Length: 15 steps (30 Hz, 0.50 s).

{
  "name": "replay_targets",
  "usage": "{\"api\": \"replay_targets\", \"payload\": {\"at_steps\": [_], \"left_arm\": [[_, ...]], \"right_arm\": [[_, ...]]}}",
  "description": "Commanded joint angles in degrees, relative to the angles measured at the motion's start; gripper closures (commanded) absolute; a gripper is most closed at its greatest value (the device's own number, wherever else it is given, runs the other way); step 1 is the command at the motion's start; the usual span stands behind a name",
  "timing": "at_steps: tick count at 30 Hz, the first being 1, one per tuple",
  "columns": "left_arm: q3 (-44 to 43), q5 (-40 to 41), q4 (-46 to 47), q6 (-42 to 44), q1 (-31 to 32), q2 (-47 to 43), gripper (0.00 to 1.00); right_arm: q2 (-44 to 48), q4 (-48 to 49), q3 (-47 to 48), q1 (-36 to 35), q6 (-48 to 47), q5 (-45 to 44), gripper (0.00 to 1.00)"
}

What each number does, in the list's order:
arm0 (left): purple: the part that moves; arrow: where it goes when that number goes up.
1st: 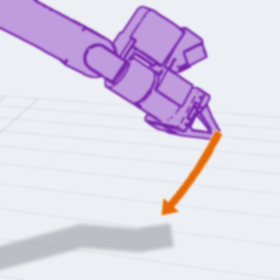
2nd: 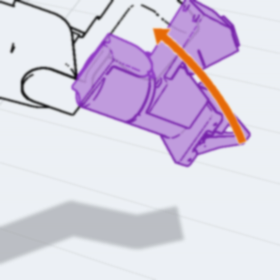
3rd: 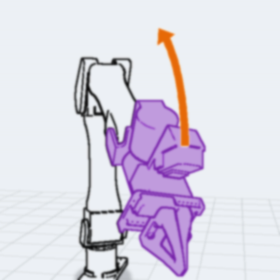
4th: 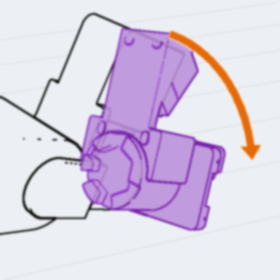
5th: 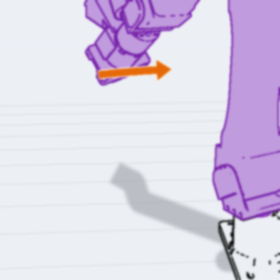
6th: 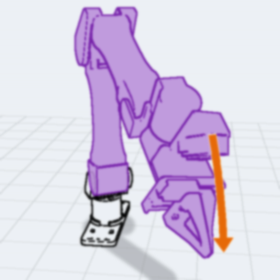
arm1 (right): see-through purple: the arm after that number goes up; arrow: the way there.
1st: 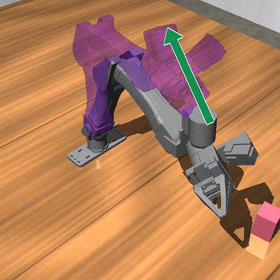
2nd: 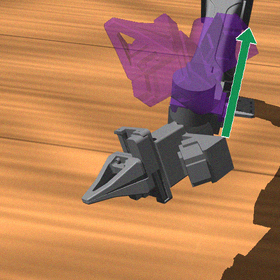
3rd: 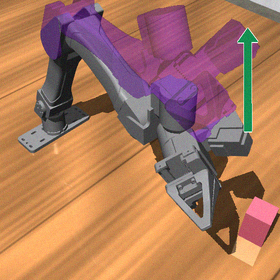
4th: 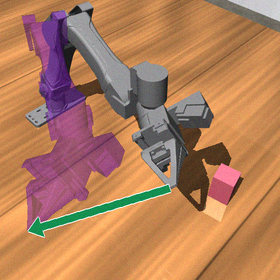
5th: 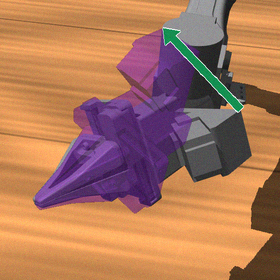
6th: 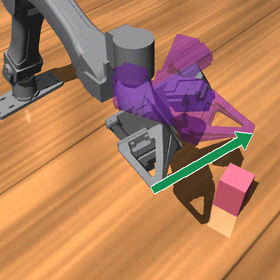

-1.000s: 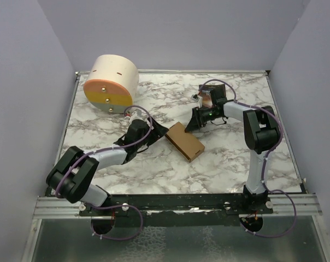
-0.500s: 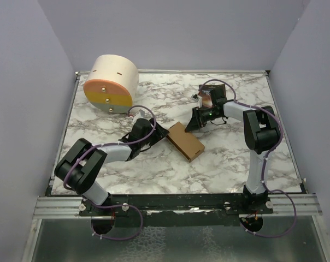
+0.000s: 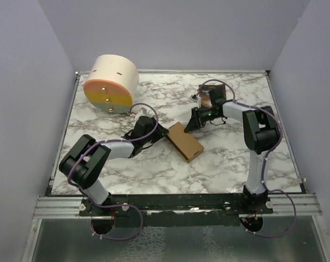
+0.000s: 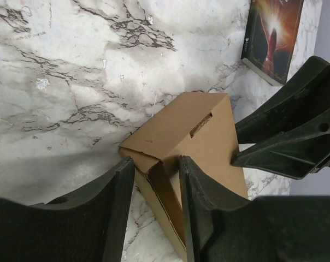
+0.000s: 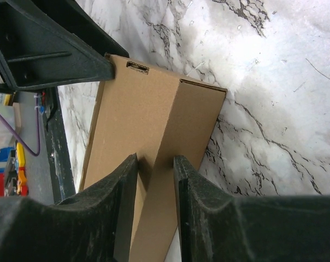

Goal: Fold the paper box

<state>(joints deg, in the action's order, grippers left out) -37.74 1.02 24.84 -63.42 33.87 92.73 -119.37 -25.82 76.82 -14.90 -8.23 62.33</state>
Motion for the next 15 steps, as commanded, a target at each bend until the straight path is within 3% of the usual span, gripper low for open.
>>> {"api": "replay_targets", "payload": {"at_steps": [1,10,15], "left_arm": [[-1.8,-1.0,1.4,0.7,0.4,1.1,0.62],[-3.9,-2.2,0.0,2.5,0.4,2.6,0.77],[-5.3,-3.7,-0.8,3.8,0.4,4.0,0.91]], "right_arm": [[-1.6,-1.1,0.5,-1.2,-1.6,-1.3,0.69],[-1.6,-1.3,0.4,-2.6,-2.3,-1.5,0.7],[-1.6,-1.4,0.4,-2.9,-2.5,-1.4,0.71]]}}
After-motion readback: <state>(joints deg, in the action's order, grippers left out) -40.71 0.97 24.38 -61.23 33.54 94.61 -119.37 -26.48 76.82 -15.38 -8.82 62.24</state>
